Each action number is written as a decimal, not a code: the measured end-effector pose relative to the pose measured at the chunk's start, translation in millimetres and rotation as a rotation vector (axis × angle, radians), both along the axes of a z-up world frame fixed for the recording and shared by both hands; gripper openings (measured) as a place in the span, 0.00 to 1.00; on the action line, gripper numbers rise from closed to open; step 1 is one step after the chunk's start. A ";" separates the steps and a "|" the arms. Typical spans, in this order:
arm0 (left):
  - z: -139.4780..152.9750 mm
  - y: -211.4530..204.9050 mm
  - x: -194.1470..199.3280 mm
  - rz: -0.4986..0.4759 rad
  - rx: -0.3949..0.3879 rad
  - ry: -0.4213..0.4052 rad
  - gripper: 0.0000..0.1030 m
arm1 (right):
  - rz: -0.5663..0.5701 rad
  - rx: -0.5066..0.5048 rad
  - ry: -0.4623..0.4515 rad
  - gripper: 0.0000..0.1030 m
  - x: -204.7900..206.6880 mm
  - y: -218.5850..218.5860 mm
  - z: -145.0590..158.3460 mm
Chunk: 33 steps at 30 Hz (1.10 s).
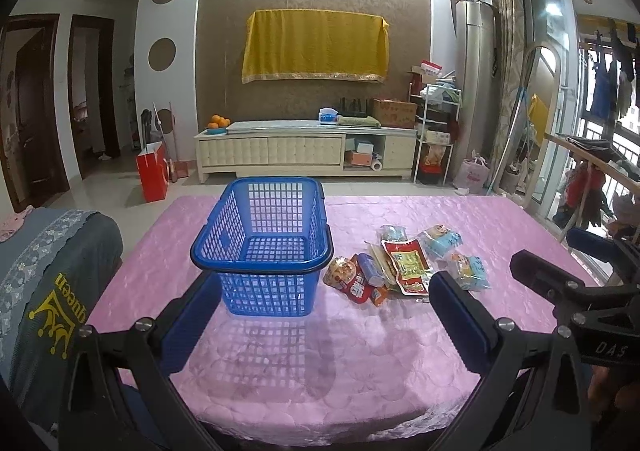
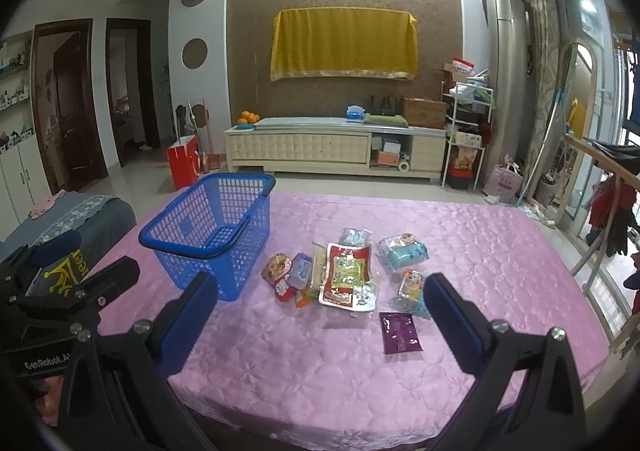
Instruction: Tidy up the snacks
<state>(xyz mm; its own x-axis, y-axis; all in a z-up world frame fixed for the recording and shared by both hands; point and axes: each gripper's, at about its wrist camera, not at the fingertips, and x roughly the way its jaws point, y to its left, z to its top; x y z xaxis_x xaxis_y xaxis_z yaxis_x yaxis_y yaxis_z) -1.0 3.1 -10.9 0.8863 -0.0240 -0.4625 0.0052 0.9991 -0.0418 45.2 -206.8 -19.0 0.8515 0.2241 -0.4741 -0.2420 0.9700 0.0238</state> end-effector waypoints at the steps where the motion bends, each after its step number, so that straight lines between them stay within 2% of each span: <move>1: 0.0 -0.1 0.1 0.000 -0.001 0.001 0.99 | 0.000 0.001 0.003 1.00 0.1 0.1 -0.4; 33: -0.4 -4.1 -1.2 -0.011 -0.001 0.010 0.99 | -0.002 -0.004 0.029 1.00 1.3 -0.7 -1.4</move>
<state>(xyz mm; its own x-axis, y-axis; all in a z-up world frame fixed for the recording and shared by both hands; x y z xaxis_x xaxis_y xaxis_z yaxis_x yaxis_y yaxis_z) -2.2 -1.0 -11.3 0.8812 -0.0341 -0.4716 0.0157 0.9990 -0.0428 46.4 -207.5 -20.4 0.8380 0.2202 -0.4992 -0.2390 0.9706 0.0270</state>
